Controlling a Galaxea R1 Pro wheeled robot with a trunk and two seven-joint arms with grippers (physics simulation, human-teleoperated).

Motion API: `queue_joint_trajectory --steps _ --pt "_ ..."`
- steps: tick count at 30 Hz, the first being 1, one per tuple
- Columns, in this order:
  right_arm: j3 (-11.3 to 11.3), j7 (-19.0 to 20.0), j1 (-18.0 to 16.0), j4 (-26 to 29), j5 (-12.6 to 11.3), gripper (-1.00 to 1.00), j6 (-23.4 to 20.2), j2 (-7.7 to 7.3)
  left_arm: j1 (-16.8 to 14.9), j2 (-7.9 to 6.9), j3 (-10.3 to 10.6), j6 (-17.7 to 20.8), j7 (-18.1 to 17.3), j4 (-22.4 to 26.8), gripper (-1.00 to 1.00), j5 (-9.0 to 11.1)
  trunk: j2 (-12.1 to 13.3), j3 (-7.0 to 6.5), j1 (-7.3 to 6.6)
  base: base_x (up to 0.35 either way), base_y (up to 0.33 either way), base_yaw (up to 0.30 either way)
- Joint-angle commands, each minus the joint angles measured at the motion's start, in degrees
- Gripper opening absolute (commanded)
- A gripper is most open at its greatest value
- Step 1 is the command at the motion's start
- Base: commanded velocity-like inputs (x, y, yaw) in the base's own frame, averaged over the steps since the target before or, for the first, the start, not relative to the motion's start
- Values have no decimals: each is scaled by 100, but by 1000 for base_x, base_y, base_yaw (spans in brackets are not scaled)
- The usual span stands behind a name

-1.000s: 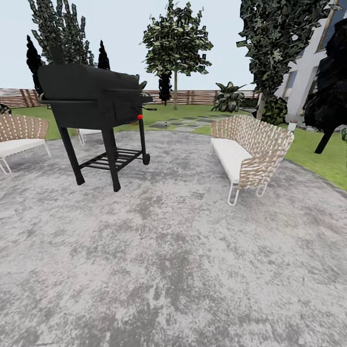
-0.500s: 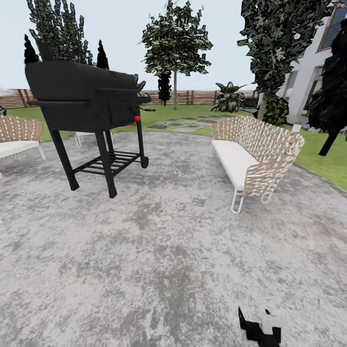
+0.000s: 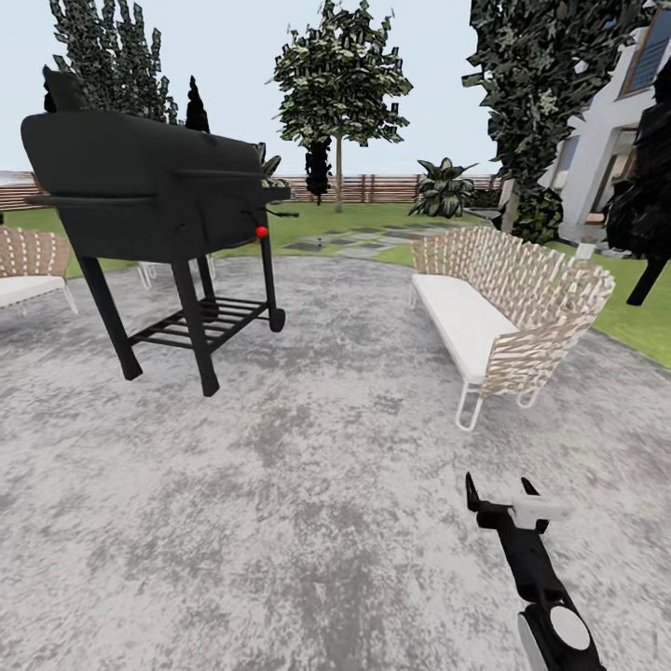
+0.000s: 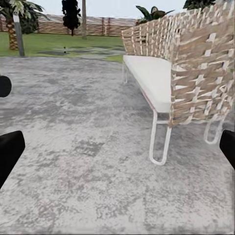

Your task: In the garden, pick up the pesticide atomizer on the floor and spray pesticide onto both trees until each tree trunk is fully covered.

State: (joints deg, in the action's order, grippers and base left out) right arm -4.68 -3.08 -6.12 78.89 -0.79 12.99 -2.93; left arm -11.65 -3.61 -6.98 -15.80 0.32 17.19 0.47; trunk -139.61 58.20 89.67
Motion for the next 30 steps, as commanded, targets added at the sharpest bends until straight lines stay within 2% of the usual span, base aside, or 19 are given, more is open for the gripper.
queue_joint_trajectory --steps 1,6,7,8,10,11,12,13,16,17,20,21,24,27,30 --pt "12 -32 -3 -109 -5 100 -65 -1 -3 1 -5 -19 3 -5 100 5 -2 5 2 339 5 0" --pt "18 -27 -3 -1060 -9 100 -169 24 -3 1 -11 -19 3 -5 100 5 -2 5 2 339 56 0" --pt "22 -18 -3 -1670 -13 100 -180 43 -1 1 -13 -19 3 -5 100 5 -2 5 2 339 97 0" --pt "23 -16 -3 -1885 -14 100 -183 56 0 1 -13 -19 3 -5 100 5 -2 5 2 339 100 0" --pt "23 -15 -3 -2693 -19 100 -175 141 -2 1 -8 -19 3 -5 100 5 -2 5 2 339 105 0" --pt "23 -16 -3 -2878 -19 100 -162 171 -3 1 -7 -19 3 -5 100 5 -2 5 2 339 107 0" --pt "17 -21 -3 -3388 -9 100 -51 270 -3 1 -6 -19 3 -5 100 5 -2 5 2 339 109 0" --pt "14 -22 -3 -3551 -5 100 22 295 -3 1 -6 -19 3 -5 100 5 -2 5 2 339 109 0" --pt "11 -25 -3 -4562 10 100 905 377 -4 1 -5 -19 3 -5 100 5 -2 5 2 339 110 0" --pt "12 -25 -3 -4733 11 100 1111 383 -4 1 -5 -19 3 -5 100 5 -2 5 2 339 110 0" --pt "13 -26 -3 -5683 16 100 2363 402 -4 1 -5 -19 3 -12 100 5 -2 5 2 338 110 0" --pt "12 -23 -3 -5933 19 100 2740 407 -4 1 -5 -19 3 -12 100 5 -2 5 2 338 110 0" --pt "17 -8 -3 -6334 22 100 3502 409 -4 1 -5 -19 3 -13 100 5 -2 5 2 339 110 0" --pt "8 -8 -3 -6486 15 100 3879 412 -4 2 -5 -19 3 -14 100 1 -2 5 2 339 110 0" --pt "4 -11 -3 -6556 12 100 4008 411 -4 7 2 -19 3 -14 100 -2 -2 5 2 339 109 0"
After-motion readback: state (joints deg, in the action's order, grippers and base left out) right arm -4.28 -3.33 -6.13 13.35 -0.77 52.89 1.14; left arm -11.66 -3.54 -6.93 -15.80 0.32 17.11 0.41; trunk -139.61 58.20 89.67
